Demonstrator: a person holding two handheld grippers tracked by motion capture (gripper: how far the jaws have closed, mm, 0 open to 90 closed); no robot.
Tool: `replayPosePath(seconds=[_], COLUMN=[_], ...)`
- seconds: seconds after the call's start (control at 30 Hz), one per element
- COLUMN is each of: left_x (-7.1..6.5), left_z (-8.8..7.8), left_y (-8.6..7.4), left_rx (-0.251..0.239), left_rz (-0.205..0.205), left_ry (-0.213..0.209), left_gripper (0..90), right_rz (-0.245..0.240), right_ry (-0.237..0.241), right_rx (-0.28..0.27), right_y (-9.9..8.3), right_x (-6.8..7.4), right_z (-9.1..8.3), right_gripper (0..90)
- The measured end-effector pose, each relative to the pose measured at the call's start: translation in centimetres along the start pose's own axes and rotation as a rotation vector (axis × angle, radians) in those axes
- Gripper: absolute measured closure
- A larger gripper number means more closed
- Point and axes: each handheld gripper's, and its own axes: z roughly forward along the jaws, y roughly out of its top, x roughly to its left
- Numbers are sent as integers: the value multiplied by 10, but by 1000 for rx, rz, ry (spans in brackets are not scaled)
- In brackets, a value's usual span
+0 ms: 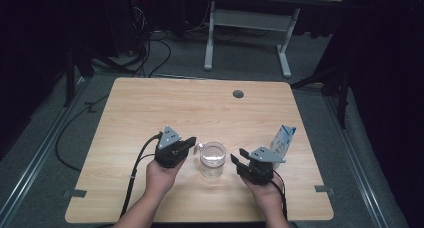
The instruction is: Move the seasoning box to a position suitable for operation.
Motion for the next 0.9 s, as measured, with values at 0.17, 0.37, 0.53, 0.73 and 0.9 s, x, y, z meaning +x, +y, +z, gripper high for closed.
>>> replayPosePath(seconds=[0.17,0.37,0.53,0.73,0.9], left_x=[-3,-8,-9,-8,-9], left_z=[7,12,11,11,11], left_y=[2,-1,-1,-2,-2], left_rx=[2,13,16,14,14], left_rz=[3,19,31,38,40], left_ry=[2,8,15,19,21], left_gripper=[900,900,900,900,900], right_rz=[14,1,-4,0,5], right_ry=[-3,4,23,27,28], right_rx=[-5,9,13,9,9], right_y=[-6,-13,-14,-14,-14], right_x=[-3,0,0,0,1], right_z=[1,0,-3,-3,-3], right_gripper=[631,797,900,900,900])
